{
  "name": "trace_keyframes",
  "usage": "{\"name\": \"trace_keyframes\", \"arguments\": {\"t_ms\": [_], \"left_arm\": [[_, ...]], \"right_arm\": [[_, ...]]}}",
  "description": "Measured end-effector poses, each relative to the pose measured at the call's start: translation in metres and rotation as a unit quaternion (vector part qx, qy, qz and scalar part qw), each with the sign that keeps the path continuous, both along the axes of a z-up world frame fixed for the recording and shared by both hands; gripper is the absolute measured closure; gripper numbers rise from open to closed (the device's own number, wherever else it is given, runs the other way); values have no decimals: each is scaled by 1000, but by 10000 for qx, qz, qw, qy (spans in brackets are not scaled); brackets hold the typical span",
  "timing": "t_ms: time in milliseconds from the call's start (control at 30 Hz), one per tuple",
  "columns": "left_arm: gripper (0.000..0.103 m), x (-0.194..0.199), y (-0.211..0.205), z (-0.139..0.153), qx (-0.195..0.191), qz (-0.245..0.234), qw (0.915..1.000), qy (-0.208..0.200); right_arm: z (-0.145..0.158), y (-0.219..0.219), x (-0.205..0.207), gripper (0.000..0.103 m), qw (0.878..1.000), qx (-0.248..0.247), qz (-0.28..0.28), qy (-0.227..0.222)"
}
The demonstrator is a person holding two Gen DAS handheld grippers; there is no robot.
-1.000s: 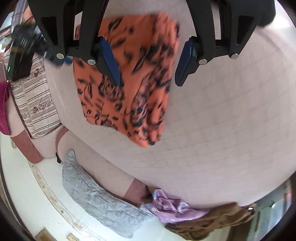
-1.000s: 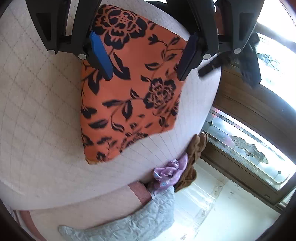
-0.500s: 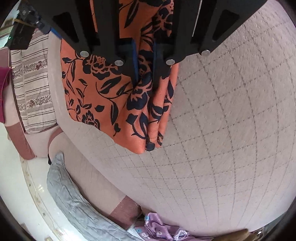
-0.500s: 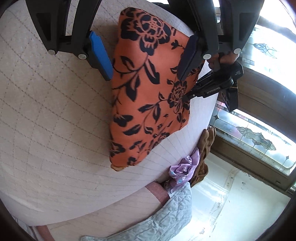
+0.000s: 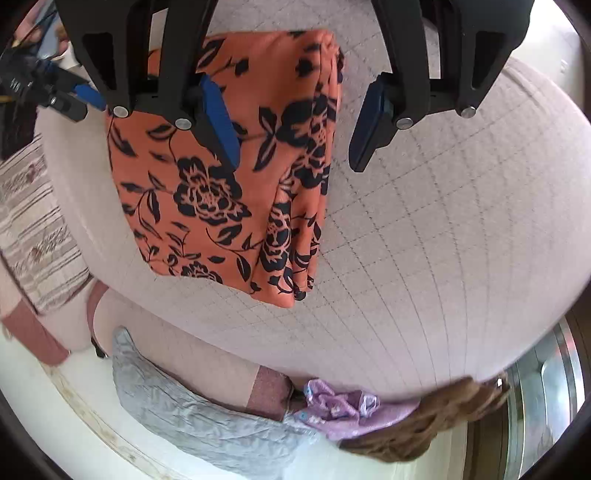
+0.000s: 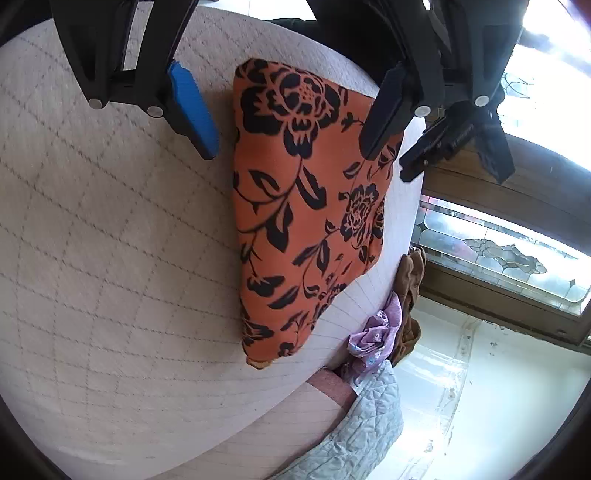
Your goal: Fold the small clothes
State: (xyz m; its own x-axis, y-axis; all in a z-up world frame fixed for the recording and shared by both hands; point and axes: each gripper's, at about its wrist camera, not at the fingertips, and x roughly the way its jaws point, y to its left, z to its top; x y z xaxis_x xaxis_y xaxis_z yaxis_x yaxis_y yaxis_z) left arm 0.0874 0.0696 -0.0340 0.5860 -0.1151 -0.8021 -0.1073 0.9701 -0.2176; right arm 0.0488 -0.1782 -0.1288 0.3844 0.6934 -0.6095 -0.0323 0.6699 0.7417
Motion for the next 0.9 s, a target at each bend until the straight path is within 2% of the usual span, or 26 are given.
{"name": "trace_keyframes", "arguments": {"t_ms": [167, 533, 567, 633, 700, 767, 800, 833, 867, 900], "left_arm": [[41, -9, -7, 6, 289, -49, 9996, -51], [40, -5, -13, 6, 322, -100, 9994, -89], [40, -4, -13, 7, 280, -108, 9995, -109], [32, -4, -10, 7, 131, -129, 9997, -165], [21, -3, -7, 4, 17, -117, 9996, -257], [20, 1, -4, -9, -62, -165, 9997, -189], [24, 6, -2, -22, -89, -182, 9998, -5], [33, 14, 2, -43, -131, -160, 9990, 403], [41, 16, 6, -56, -464, -198, 9974, 508], [41, 13, 15, -61, -843, -106, 9957, 358]], "right_arm": [[-3, -3, -6, 21, 10000, -13, -41, 73], [-5, 0, 3, 20, 9999, -81, -7, 124], [-5, 1, 4, 20, 9999, -97, 1, 128], [-6, 3, 8, 20, 9998, -116, 18, 135], [-5, 3, 13, 20, 9998, -135, 20, 122], [-4, 1, 21, 20, 9998, -139, -31, 101], [-4, -1, 26, 19, 9998, -132, -63, 98], [-5, -2, 32, 19, 9998, -125, -103, 88], [-7, -2, 38, 18, 9998, -126, -137, 95], [-11, 0, 46, 18, 9997, -125, -153, 144]]}}
